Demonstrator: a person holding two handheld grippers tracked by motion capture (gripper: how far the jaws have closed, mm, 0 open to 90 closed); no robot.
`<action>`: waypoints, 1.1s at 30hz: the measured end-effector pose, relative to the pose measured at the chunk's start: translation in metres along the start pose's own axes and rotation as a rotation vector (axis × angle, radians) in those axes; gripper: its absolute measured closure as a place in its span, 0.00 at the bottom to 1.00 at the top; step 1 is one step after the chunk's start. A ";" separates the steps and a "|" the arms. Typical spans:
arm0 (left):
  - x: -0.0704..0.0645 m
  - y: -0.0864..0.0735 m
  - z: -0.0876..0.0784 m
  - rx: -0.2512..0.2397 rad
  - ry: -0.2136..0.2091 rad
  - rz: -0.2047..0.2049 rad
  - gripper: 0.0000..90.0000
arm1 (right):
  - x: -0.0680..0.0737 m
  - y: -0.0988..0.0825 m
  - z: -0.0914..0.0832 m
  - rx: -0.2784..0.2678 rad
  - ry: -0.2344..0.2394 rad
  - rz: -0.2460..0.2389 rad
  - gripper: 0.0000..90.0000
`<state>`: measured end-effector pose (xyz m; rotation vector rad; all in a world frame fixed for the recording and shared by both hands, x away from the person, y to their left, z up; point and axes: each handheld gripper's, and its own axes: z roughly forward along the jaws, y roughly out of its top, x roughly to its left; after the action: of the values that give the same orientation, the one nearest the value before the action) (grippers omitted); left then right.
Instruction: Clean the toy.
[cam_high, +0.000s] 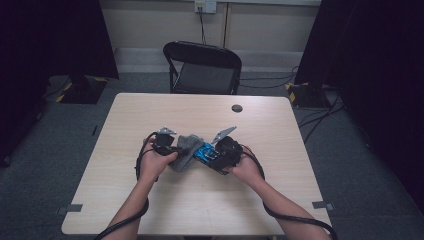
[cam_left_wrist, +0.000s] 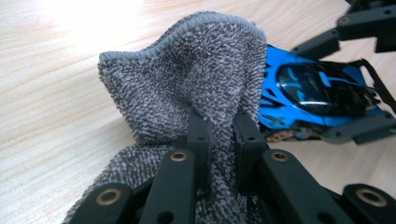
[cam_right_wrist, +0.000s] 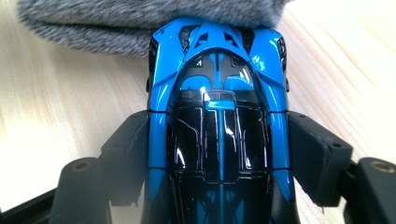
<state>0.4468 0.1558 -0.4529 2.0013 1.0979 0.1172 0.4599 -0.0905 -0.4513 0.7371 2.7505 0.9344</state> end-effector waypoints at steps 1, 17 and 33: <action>-0.001 -0.001 -0.001 0.000 -0.003 0.001 0.89 | -0.001 0.000 0.000 -0.001 0.000 0.004 0.32; -0.015 -0.016 -0.013 0.041 -0.084 0.015 0.89 | -0.013 -0.002 -0.001 0.003 -0.026 0.041 0.32; 0.021 0.010 -0.039 -0.072 0.064 -0.023 0.89 | -0.009 -0.003 -0.010 -0.008 -0.003 0.009 0.32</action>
<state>0.4494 0.1925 -0.4263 1.9318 1.1413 0.2068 0.4634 -0.1019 -0.4450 0.7500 2.7413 0.9441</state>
